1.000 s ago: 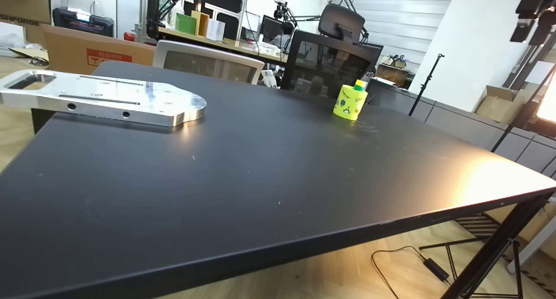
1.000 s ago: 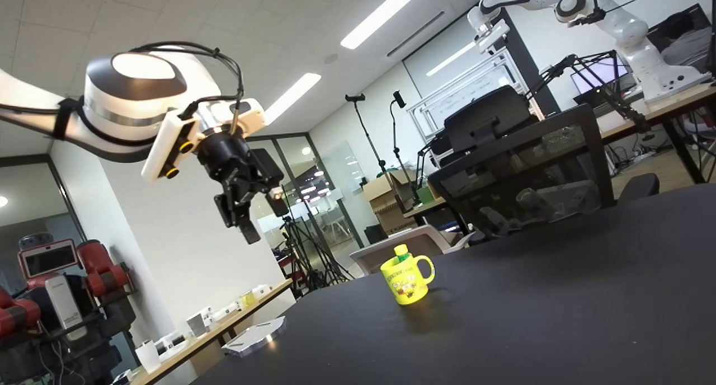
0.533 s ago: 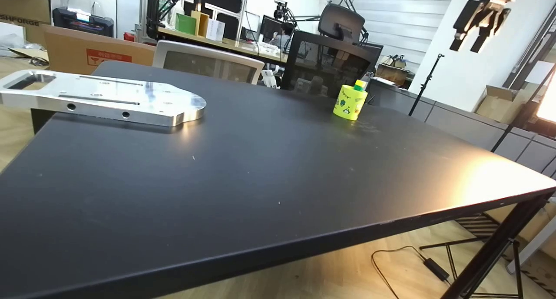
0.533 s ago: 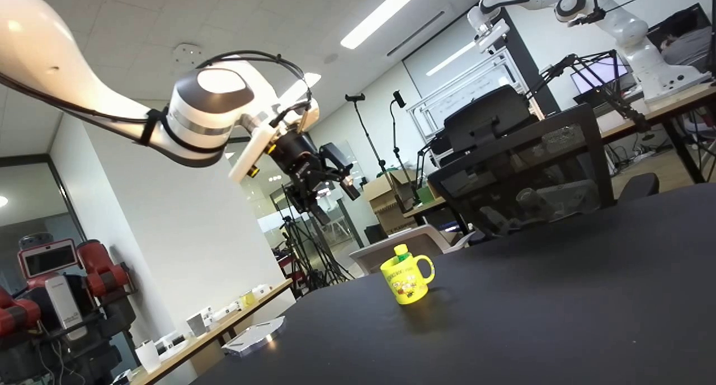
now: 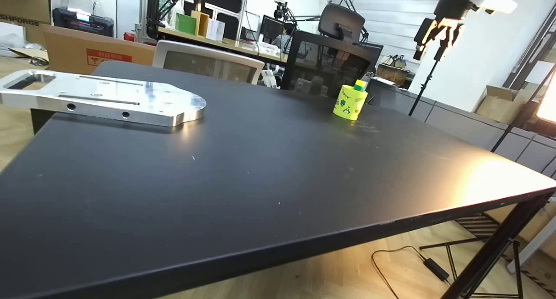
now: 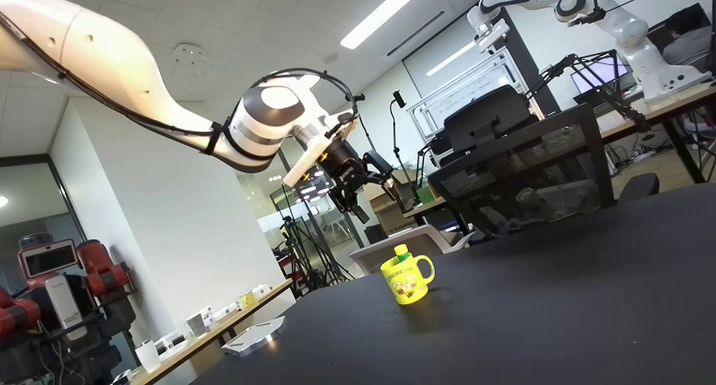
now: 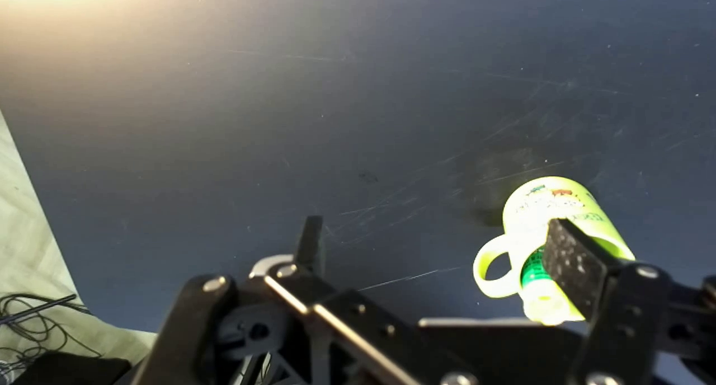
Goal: Put the paper glue on the table
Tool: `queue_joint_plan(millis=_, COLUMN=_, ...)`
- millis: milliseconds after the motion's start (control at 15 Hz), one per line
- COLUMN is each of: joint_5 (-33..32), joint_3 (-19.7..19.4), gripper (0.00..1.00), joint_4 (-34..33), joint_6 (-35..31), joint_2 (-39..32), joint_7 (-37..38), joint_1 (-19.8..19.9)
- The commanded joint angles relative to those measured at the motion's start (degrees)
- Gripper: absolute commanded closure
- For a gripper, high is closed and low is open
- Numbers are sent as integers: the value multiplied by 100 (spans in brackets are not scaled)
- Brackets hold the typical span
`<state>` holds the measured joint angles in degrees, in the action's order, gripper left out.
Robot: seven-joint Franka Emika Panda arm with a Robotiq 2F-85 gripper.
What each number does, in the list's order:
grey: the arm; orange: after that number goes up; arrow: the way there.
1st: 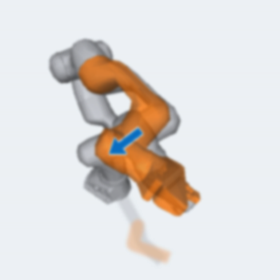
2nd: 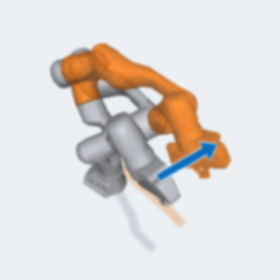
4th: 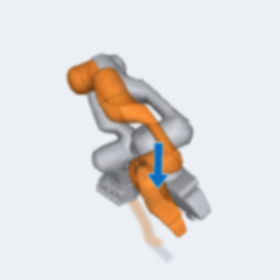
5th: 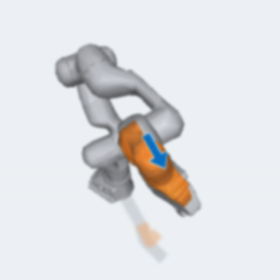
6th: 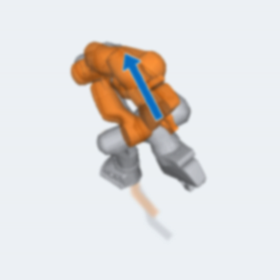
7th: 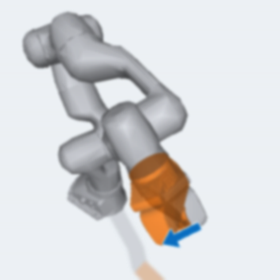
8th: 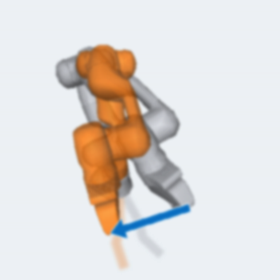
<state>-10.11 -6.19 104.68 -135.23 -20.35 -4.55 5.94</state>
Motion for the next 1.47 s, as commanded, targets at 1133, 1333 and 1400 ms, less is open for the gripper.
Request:
queue_joint_plan(millis=1133, joint_5=486, joint_3=229, gripper=0, joint_4=-2092, joint_6=731, joint_2=-1353, joint_7=43, joint_1=-51)
queue_joint_plan(millis=1333, joint_5=611, joint_3=310, gripper=0, joint_4=-2719, joint_6=902, joint_2=-1739, joint_7=22, joint_1=-72)
queue_joint_plan(millis=1400, joint_5=655, joint_3=337, gripper=0, joint_4=-2912, joint_6=923, joint_2=-1862, joint_7=27, joint_1=-70)
